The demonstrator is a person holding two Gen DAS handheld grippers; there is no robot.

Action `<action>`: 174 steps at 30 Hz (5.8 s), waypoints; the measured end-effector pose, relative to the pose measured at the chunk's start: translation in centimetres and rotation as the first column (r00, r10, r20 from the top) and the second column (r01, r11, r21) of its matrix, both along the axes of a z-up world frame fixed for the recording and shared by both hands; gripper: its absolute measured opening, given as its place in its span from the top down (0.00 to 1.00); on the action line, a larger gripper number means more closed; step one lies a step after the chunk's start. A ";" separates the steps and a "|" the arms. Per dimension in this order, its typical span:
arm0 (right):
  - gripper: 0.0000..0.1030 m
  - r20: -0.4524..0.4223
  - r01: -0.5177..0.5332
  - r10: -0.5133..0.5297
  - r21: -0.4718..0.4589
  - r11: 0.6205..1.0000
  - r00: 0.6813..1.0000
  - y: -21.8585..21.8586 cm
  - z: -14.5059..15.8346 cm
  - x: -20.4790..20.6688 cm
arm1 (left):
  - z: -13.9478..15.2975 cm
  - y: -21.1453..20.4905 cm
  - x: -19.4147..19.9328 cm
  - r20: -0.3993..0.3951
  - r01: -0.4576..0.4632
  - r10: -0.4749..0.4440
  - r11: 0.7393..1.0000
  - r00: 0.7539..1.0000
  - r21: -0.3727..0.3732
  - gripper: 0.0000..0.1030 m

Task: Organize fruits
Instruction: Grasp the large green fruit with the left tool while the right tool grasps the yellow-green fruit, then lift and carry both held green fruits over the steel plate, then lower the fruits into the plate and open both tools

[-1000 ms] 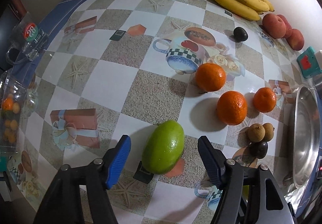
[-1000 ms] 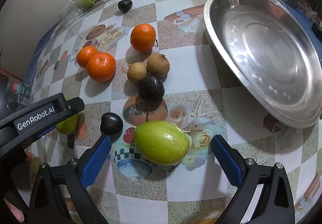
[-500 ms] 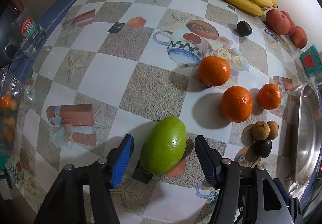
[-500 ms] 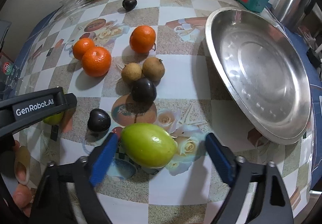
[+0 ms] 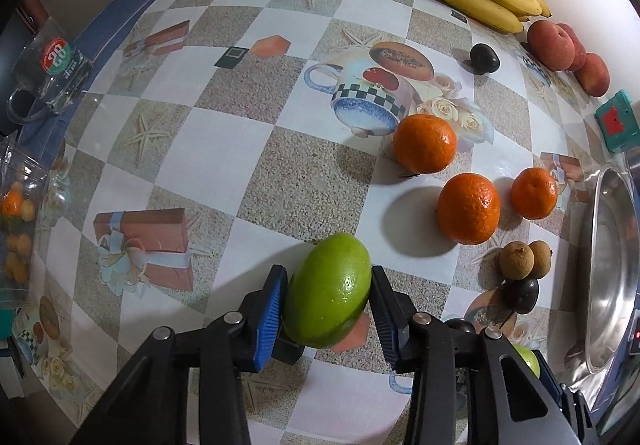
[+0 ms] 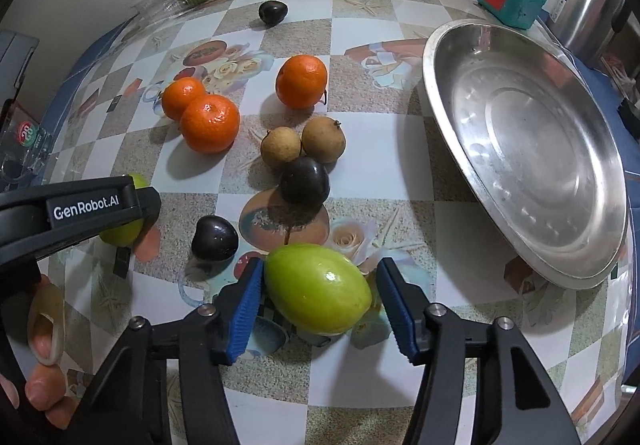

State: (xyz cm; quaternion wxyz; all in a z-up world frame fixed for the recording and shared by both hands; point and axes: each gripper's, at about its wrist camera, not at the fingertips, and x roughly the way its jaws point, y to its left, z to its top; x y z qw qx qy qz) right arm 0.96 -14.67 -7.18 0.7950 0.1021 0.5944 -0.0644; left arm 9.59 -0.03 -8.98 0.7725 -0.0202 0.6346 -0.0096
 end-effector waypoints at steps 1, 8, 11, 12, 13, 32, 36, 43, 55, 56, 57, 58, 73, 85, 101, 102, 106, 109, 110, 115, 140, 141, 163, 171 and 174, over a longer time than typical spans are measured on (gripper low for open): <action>0.47 0.003 -0.001 0.001 0.004 1.000 1.000 0.0 -0.1 0.0 | 0.0 0.0 0.0 0.000 0.000 0.000 1.000 1.000 0.000 0.57; 0.50 0.006 0.004 -0.004 0.010 1.000 1.000 0.1 0.0 -0.1 | 0.2 0.3 -0.4 0.000 -0.009 0.009 1.000 1.000 -0.006 0.57; 0.50 0.007 0.010 -0.011 0.019 1.000 1.000 0.0 0.1 -0.2 | 0.3 0.5 -0.4 0.000 -0.015 0.015 1.000 1.000 -0.012 0.57; 0.50 0.008 0.013 -0.013 0.023 1.000 1.000 -0.1 0.2 -0.3 | 0.3 0.6 -0.4 0.001 -0.015 0.015 1.000 1.000 -0.014 0.57; 0.50 0.009 0.016 -0.017 0.029 0.999 1.000 -0.2 0.2 -0.3 | 0.4 0.6 -0.4 0.001 -0.016 0.016 1.000 1.000 -0.015 0.57; 0.50 0.138 0.089 -0.105 0.121 0.989 0.985 -1.9 4.0 -0.6 | 4.6 0.6 -0.2 0.106 -0.012 0.013 1.000 0.994 -0.016 0.57; 0.50 0.171 0.104 -0.123 0.118 0.988 0.978 -2.3 5.4 -0.1 | 4.7 -0.6 0.2 0.122 0.005 -0.004 1.000 0.992 -0.013 0.57; 0.50 0.181 0.144 -0.167 0.131 0.981 0.969 -3.8 6.3 1.5 | 5.0 -2.1 1.1 0.137 0.031 -0.030 1.000 0.990 -0.005 0.57; 0.50 0.184 0.210 -0.233 0.135 0.968 0.955 -6.6 6.7 3.8 | 6.1 -4.1 2.9 0.169 0.061 -0.061 0.998 0.984 0.005 0.57; 0.50 0.183 0.217 -0.240 0.138 0.966 0.953 -7.0 6.6 3.9 | 6.4 -4.4 3.1 0.176 0.066 -0.065 0.998 0.982 0.004 0.57; 0.50 0.181 0.223 -0.246 0.138 0.965 0.952 -7.3 6.6 4.0 | 6.6 -4.7 3.3 0.181 0.070 -0.070 0.998 0.981 0.005 0.57; 0.50 0.180 0.232 -0.254 0.137 0.963 0.950 -7.7 6.6 4.1 | 6.8 -5.1 3.4 0.187 0.076 -0.076 0.997 0.980 0.008 0.57; 0.50 0.167 0.375 -0.396 0.141 0.916 0.903 -14.1 6.1 3.2 | 8.2 -11.7 4.0 0.212 0.218 -0.209 0.976 0.955 -0.018 0.57; 0.50 0.181 0.555 -0.565 0.107 0.825 0.805 -20.9 6.7 -0.9 | 8.2 -19.1 0.8 0.227 0.425 -0.405 0.904 0.886 -0.045 0.57; 0.50 0.137 0.630 -0.639 0.102 0.769 0.757 -23.5 5.1 -2.4 | 6.1 -24.3 -2.1 0.246 0.589 -0.562 0.807 0.790 -0.047 0.57; 0.50 0.131 0.636 -0.644 0.102 0.765 0.754 -23.6 4.9 -2.5 | 5.9 -24.5 -2.2 0.246 0.596 -0.569 0.802 0.785 -0.046 0.57; 0.50 0.117 0.646 -0.652 0.089 0.758 0.749 -23.9 4.3 -2.7 | 5.1 -25.2 -2.6 0.240 0.613 -0.588 0.789 0.773 -0.043 0.57; 0.50 0.100 0.649 -0.654 0.082 0.757 0.750 -24.1 3.7 -2.7 | 4.6 -25.7 -3.0 0.236 0.629 -0.607 0.777 0.759 -0.027 0.57; 0.50 0.093 0.650 -0.655 0.078 0.756 0.750 -24.1 3.5 -2.6 | 4.5 -25.9 -3.2 0.234 0.633 -0.611 0.774 0.756 -0.023 0.57; 0.50 0.074 0.649 -0.653 0.067 0.757 0.754 -24.1 2.9 -2.5 | 3.8 -26.2 -3.2 0.218 0.637 -0.620 0.770 0.754 -0.012 0.57; 0.50 0.026 0.633 -0.635 0.047 0.773 0.772 -24.1 1.2 -1.8 | 2.1 -26.9 -3.7 0.175 0.650 -0.643 0.760 0.745 0.025 0.57; 0.50 0.026 0.633 -0.635 0.046 0.773 0.772 -24.1 1.1 -1.7 | 2.1 -26.9 -3.7 0.174 0.650 -0.644 0.759 0.745 0.025 0.57; 0.50 0.024 0.622 -0.622 0.014 0.783 0.782 -23.9 0.9 -1.5 | 2.7 -27.0 -3.7 0.190 0.652 -0.645 0.758 0.741 0.030 0.40; 0.48 0.079 0.628 -0.626 0.006 0.778 0.776 -24.2 3.1 -2.2 | 4.9 -26.7 -3.9 0.234 0.654 -0.638 0.756 0.733 0.011 0.32; 0.47 0.113 0.631 -0.627 0.007 0.776 0.771 -24.2 4.3 -2.5 | 5.6 -26.3 -3.7 0.237 0.645 -0.629 0.764 0.740 0.014 0.30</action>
